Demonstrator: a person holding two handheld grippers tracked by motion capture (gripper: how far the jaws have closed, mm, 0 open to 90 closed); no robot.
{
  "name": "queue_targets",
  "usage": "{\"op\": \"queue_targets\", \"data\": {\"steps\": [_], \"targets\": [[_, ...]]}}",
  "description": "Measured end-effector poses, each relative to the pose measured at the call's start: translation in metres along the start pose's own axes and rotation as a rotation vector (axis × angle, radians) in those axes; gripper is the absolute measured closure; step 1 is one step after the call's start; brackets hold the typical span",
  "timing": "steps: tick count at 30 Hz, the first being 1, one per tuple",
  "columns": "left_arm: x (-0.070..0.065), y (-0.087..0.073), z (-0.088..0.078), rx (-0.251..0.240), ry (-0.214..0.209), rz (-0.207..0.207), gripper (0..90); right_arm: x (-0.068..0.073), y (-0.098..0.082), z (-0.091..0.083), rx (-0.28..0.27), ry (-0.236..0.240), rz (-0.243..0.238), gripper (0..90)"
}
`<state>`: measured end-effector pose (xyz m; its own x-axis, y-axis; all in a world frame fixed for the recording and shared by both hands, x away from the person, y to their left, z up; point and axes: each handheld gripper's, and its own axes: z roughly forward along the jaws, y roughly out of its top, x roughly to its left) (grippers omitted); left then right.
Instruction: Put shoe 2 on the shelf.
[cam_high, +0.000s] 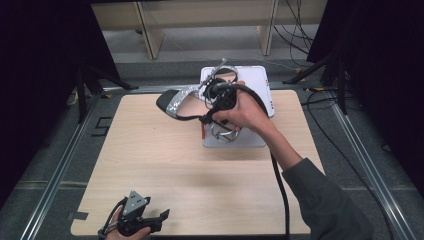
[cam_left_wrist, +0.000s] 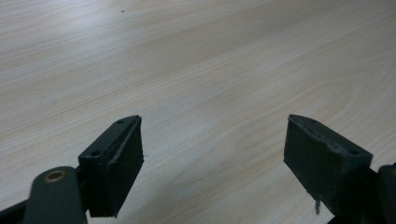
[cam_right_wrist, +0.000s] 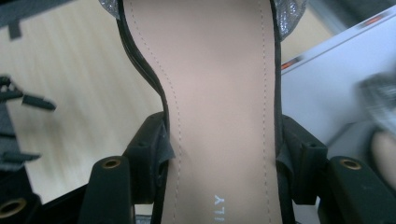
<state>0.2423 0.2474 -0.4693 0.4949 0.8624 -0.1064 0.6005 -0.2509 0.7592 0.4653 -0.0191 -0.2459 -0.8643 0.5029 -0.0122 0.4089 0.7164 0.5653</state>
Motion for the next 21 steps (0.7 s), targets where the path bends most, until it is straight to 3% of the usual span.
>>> {"op": "queue_targets", "data": {"steps": [1, 2, 7, 10, 16, 21], "targets": [[0.001, 0.000, 0.000, 0.006, 0.003, 0.006, 19.5, -0.006, 0.004, -0.008, -0.006, -0.012, 0.030, 42.4], [0.001, 0.000, -0.001, 0.015, 0.006, 0.016, 19.5, -0.010, 0.006, -0.012, -0.014, -0.020, 0.026, 42.4], [0.001, 0.000, 0.000, -0.001, 0.000, 0.000, 19.5, -0.039, 0.013, -0.037, -0.017, -0.097, 0.078, 42.5], [0.001, 0.000, 0.001, -0.004, -0.002, 0.000, 19.6, -0.056, 0.014, -0.049, -0.014, -0.148, 0.141, 42.5], [-0.001, -0.001, 0.002, -0.010, -0.004, -0.012, 19.5, -0.092, 0.010, -0.062, 0.004, -0.220, 0.241, 42.6], [-0.002, -0.001, 0.002, -0.003, -0.008, -0.013, 19.5, -0.118, 0.002, -0.061, 0.037, -0.274, 0.341, 42.5]]}}
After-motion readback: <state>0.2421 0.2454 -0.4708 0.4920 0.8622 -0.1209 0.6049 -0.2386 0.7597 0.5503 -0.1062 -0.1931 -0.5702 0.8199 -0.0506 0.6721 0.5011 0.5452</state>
